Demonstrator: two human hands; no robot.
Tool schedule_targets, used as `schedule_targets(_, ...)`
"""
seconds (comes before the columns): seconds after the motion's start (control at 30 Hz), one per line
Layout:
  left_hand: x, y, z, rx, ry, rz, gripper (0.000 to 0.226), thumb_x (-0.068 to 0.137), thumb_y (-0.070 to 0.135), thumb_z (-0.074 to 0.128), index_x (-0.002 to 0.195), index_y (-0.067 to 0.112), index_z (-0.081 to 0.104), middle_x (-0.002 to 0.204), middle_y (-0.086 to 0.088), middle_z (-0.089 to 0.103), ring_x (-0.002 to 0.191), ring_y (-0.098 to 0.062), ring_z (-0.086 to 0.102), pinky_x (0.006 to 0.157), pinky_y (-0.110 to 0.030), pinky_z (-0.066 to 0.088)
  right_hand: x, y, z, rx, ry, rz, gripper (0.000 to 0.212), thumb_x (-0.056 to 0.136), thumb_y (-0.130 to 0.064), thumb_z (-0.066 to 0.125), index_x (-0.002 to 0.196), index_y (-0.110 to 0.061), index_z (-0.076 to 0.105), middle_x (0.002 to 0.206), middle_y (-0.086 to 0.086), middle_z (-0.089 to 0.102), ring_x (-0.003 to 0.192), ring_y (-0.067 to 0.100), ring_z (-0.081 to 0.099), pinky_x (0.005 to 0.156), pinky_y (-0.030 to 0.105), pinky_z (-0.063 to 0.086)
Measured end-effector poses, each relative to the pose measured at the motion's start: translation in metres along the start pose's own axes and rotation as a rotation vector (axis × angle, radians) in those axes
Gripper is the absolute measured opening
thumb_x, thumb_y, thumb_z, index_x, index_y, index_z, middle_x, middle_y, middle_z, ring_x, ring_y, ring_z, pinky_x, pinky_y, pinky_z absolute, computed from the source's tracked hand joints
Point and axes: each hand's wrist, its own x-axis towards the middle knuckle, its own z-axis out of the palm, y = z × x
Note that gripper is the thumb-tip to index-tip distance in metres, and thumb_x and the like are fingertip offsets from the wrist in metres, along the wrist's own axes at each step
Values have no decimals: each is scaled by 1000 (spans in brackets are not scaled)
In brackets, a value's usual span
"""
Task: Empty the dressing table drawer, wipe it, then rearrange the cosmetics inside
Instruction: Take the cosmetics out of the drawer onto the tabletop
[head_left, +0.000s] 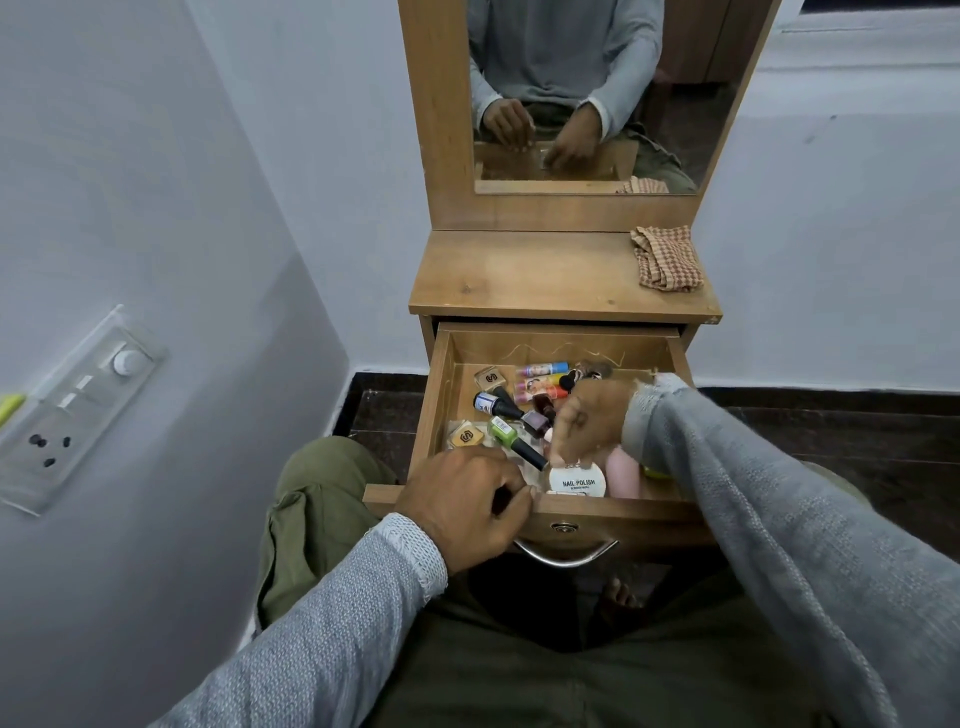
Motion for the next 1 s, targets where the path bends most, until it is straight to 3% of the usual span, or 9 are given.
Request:
schedule_targets(0.1, 4, -3, 0, -39, -15, -11, 35, 86, 48, 43, 75, 25, 67, 78, 11, 65, 72, -9, 58, 66, -30, 51, 15, 1, 10, 19, 223, 23, 14, 80, -18, 73, 69, -12, 67, 65, -3, 66, 60, 11, 62, 48, 18, 48)
schedule_targets(0.23, 10, -15, -1, -176, -11, -53, 36, 88, 48, 44, 73, 24, 65, 74, 13, 66, 69, -5, 59, 65, -34, 52, 29, -10, 26, -340, 235, 75, 34, 77, -47, 70, 72, -14, 64, 72, 0, 65, 67, 18, 62, 64, 29, 54)
schedule_targets(0.4, 18, -33, -7, -234, 96, -132, 28, 88, 46, 49, 94, 31, 72, 93, 19, 70, 84, -2, 63, 75, -35, 55, 35, -12, 41, -520, 237, 125, 41, 82, -51, 64, 98, -13, 60, 92, 4, 63, 81, 24, 61, 73, 34, 51)
schedule_targets(0.53, 28, -53, -11, -167, 99, -180, 17, 90, 36, 57, 100, 32, 71, 100, 17, 70, 87, -5, 63, 77, -37, 56, 32, -8, 40, -438, 306, 105, 31, 84, -46, 63, 83, -15, 57, 77, -1, 56, 72, 20, 56, 65, 29, 45)
schedule_targets(0.7, 38, -58, -8, -65, 21, -240, 15, 90, 28, 61, 103, 30, 68, 106, 10, 67, 94, -13, 62, 83, -39, 54, 32, 0, 31, -281, 392, 77, 38, 80, -48, 65, 75, -11, 67, 72, 3, 64, 70, 23, 62, 66, 32, 53)
schedule_targets(0.87, 46, -53, -4, 131, -93, -136, 24, 93, 23, 58, 117, 24, 64, 120, 4, 60, 111, -18, 54, 93, -35, 48, 32, 8, 32, -191, 500, 20, 40, 78, -44, 64, 61, -8, 60, 53, 2, 55, 57, 23, 58, 56, 33, 50)
schedule_targets(1.0, 65, -53, 4, 319, -196, -57, 33, 90, 20, 61, 123, 26, 60, 128, 1, 54, 119, -21, 47, 98, -37, 41, 31, 10, 25, -201, 603, 15, 43, 77, -47, 62, 52, -12, 55, 46, 0, 47, 46, 20, 46, 46, 26, 36)
